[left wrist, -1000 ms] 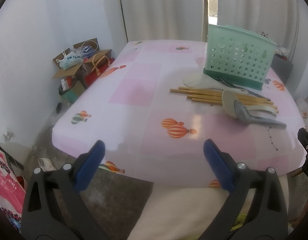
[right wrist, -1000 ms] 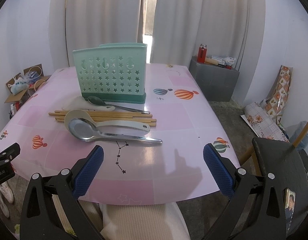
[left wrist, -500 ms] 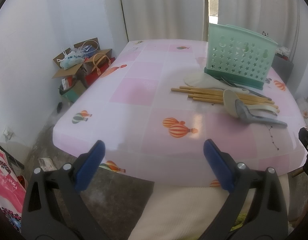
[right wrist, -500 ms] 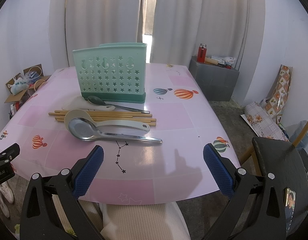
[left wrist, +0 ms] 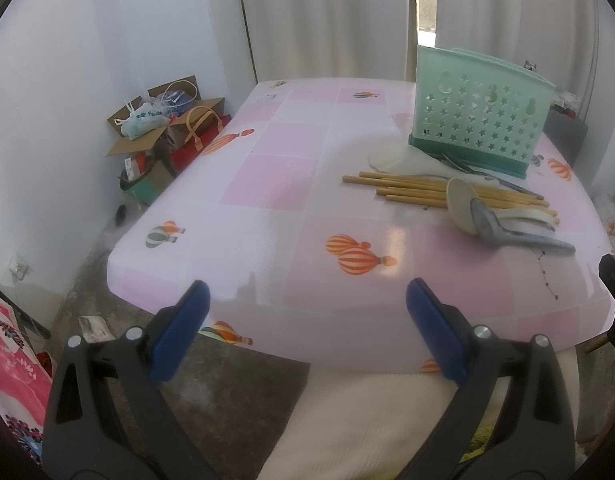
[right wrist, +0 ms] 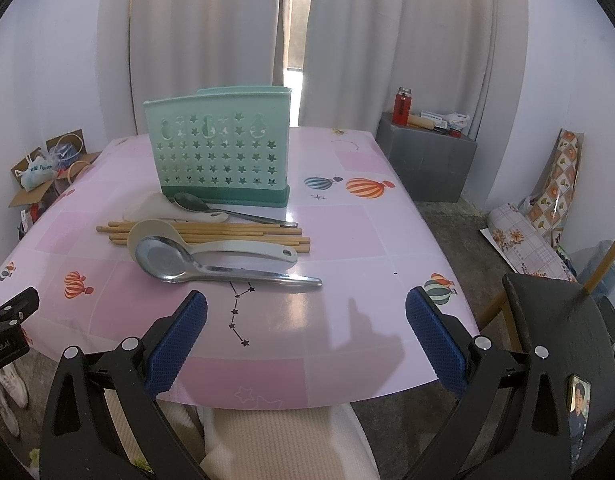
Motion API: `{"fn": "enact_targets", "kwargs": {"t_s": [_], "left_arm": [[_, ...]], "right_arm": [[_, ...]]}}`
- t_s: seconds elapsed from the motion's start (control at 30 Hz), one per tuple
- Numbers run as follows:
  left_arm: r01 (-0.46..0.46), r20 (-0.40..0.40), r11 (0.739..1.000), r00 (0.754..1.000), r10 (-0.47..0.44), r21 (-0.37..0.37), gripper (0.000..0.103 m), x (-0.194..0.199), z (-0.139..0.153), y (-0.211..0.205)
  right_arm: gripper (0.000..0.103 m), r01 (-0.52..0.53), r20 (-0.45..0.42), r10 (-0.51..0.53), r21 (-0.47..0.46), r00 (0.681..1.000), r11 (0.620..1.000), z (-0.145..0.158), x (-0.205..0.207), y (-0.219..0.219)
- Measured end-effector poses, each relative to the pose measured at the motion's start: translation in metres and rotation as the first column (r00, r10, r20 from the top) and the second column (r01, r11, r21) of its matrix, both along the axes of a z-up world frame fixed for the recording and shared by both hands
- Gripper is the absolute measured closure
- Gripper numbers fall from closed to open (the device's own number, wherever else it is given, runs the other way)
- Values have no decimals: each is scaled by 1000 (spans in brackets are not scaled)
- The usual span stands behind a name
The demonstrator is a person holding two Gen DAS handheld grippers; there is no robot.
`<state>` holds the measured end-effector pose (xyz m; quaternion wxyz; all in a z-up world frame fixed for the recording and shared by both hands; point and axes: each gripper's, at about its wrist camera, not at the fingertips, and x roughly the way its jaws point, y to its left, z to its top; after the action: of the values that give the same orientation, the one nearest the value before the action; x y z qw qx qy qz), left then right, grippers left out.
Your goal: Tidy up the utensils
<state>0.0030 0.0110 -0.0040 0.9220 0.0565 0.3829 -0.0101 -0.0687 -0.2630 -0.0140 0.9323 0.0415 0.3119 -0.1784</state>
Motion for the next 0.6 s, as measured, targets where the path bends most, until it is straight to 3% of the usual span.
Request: {"fn": "enact_targets", "kwargs": {"t_s": [0.6], "left_arm": [[-17, -20, 999, 1000, 17, 37, 8, 2, 3, -4]], "right_arm": [[6, -20, -8, 20, 6, 1000, 1000, -4, 3, 1]]}}
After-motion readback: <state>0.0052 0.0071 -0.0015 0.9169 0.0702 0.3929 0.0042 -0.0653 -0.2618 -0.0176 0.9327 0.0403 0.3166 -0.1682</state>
